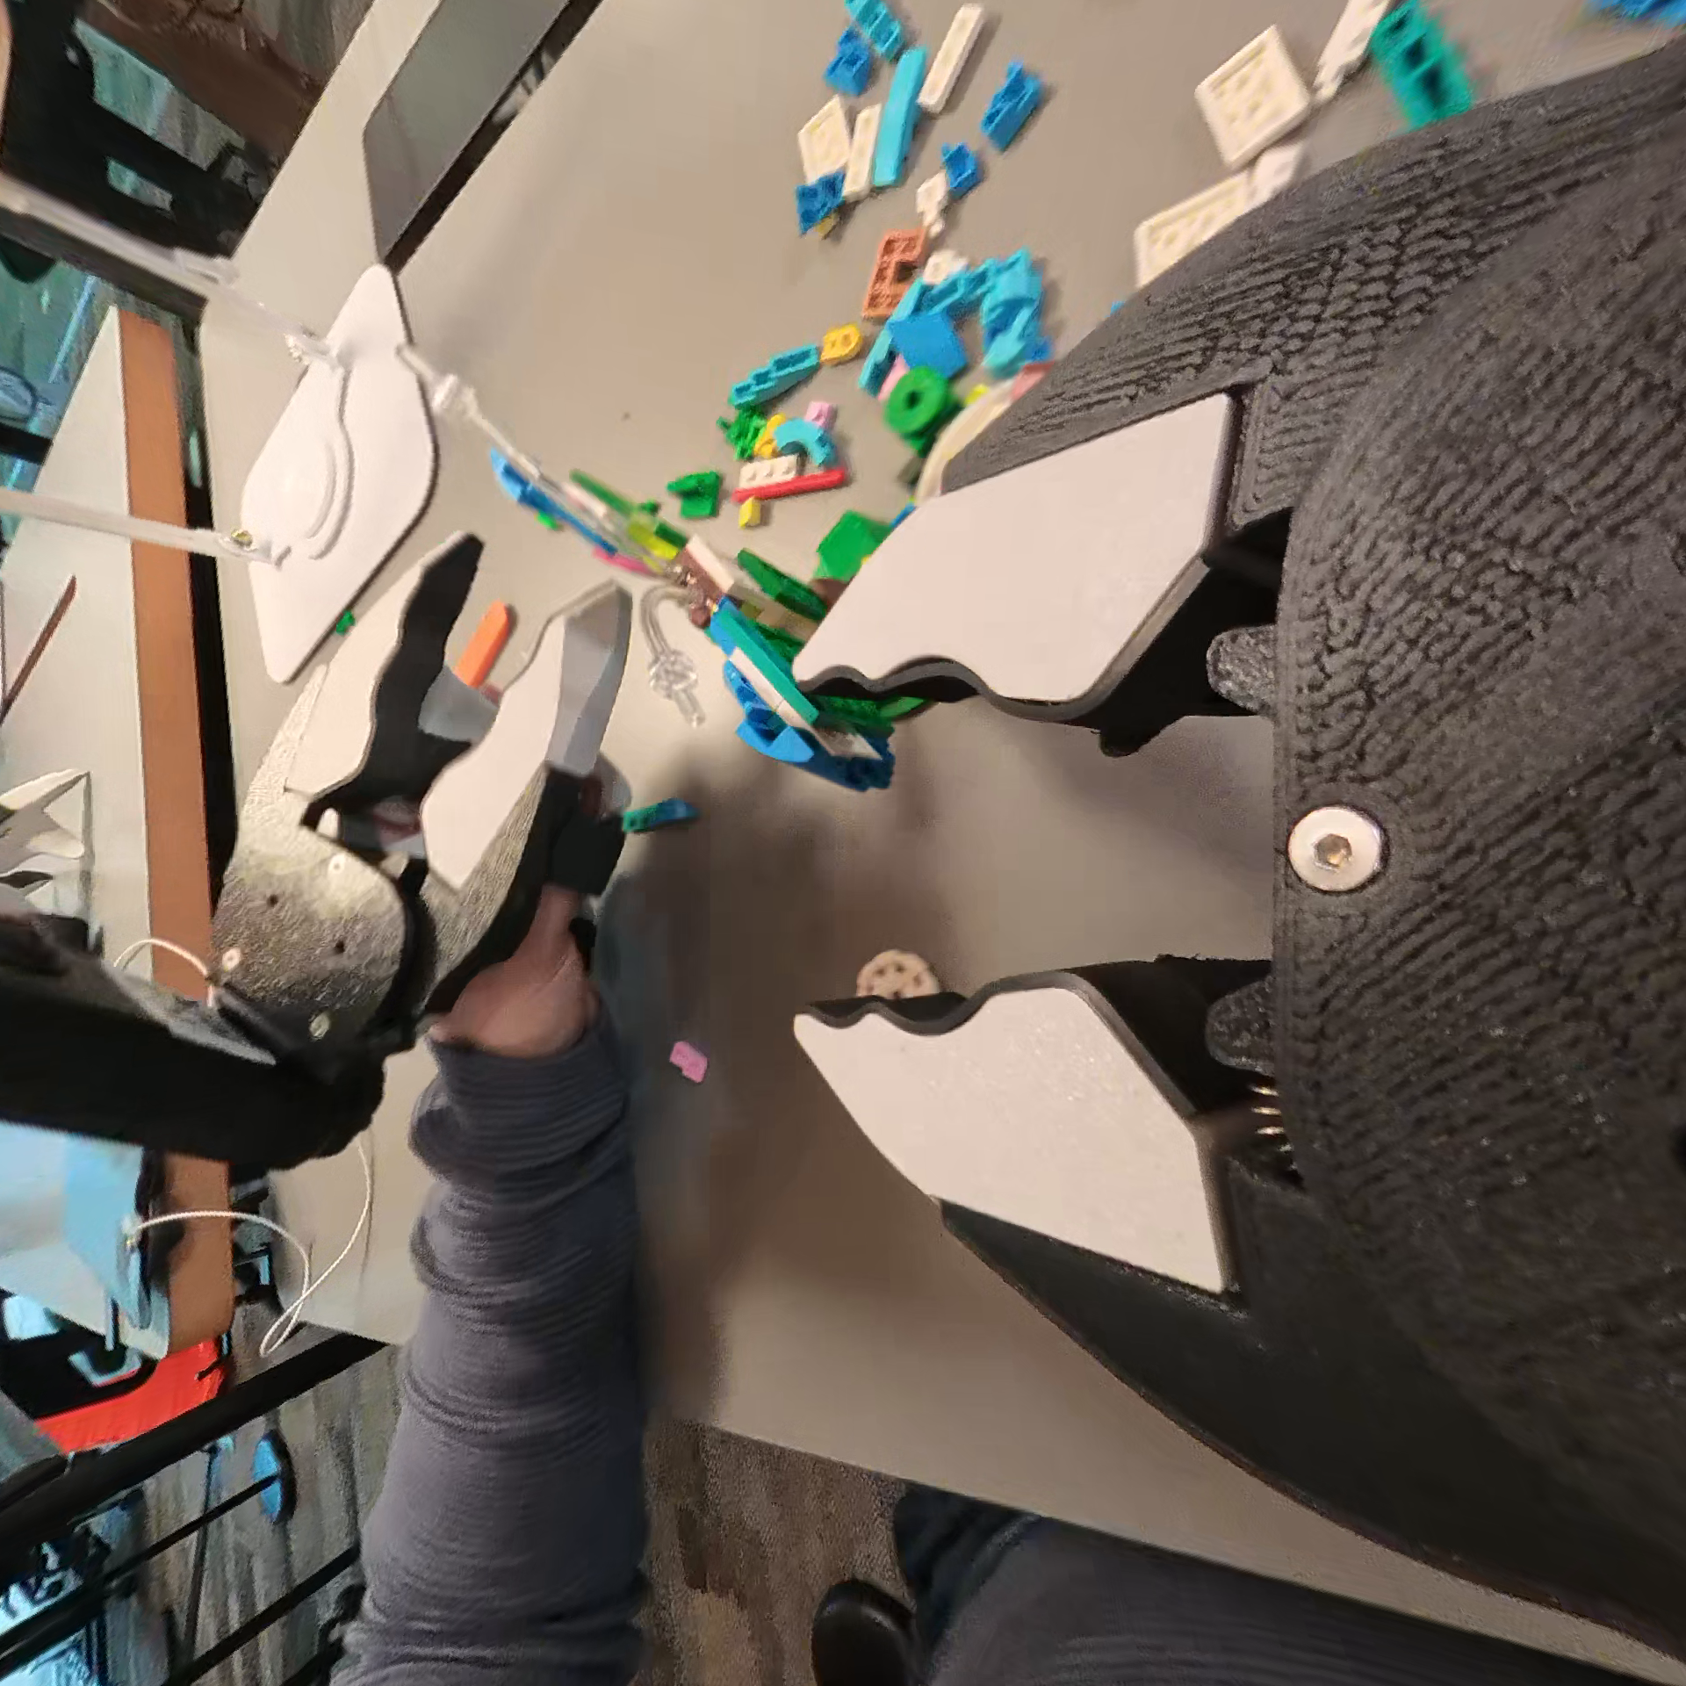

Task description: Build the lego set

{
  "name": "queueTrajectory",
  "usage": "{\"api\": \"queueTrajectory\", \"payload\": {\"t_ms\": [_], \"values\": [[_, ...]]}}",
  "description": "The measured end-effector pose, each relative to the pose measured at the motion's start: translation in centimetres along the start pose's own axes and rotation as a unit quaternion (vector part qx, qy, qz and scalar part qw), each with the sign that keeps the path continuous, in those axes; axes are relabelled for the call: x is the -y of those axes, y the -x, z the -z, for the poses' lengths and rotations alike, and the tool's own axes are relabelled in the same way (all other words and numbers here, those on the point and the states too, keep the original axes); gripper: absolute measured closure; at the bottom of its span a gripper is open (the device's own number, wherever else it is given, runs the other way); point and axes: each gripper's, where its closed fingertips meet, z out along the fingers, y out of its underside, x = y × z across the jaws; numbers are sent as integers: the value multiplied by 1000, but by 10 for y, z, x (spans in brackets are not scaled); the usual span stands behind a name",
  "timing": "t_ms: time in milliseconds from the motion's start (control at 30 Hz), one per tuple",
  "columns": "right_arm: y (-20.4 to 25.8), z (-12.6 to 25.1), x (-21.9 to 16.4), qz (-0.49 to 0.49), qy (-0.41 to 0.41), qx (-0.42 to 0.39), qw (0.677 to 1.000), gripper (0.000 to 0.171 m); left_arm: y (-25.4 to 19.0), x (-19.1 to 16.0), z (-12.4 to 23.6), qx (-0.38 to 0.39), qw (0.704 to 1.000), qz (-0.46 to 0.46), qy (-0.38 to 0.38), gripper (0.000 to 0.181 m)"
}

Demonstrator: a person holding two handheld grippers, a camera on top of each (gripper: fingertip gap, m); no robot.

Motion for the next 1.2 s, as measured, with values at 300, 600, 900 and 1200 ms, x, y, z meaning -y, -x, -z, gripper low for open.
{"api": "queueTrajectory", "payload": {"t_ms": [300, 600, 900, 1200], "values": [[19, -27, 25, 71, -21, -70, 995, 102, 33, -3, 8, 59, 998, 36, -6, 130], [-48, 67, 8, 95, -74, -203, 972, 104, 36, 1, 10, 69, 997, 25, -28, 134], [-89, 113, -6, 45, -149, -334, 930, 114, 29, 2, 9, 51, 998, 7, -41, 135], [-98, 130, -7, 72, -118, -429, 892, 127, 28, 4, 10, 55, 997, -3, -50, 138]]}}
